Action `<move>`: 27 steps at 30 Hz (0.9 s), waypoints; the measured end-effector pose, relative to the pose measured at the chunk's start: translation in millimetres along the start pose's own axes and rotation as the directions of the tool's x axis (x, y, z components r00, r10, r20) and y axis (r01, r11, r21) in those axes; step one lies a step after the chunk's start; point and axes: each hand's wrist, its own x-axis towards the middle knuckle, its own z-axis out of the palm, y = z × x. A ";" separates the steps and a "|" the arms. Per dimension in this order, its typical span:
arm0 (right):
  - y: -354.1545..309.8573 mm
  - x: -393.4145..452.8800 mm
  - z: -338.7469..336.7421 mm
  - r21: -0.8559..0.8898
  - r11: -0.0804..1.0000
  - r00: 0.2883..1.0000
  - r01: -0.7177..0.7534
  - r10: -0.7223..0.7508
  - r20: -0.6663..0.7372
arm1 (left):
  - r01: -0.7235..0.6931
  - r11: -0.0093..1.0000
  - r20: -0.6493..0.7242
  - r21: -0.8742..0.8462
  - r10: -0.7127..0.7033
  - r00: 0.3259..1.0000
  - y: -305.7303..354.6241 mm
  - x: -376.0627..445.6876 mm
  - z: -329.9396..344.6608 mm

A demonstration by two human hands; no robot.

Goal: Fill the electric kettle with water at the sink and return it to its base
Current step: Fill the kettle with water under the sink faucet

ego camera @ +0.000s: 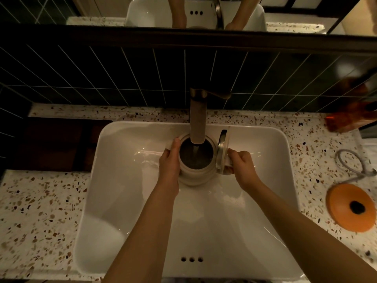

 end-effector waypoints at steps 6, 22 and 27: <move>2.4 1.4 0.6 0.027 1.000 1.000 -0.008 0.008 0.002 | 0.009 1.000 -0.001 0.005 -0.009 1.000 0.7 -1.9 0.6; -2.2 -0.7 1.8 0.053 0.998 0.999 -0.044 0.043 0.029 | 0.014 1.000 0.013 0.009 -0.014 1.000 3.2 -4.3 0.1; -1.8 -0.9 2.4 0.022 0.999 1.000 -0.027 0.027 -0.011 | 0.023 1.000 -0.007 0.000 -0.023 1.000 3.2 -3.3 0.6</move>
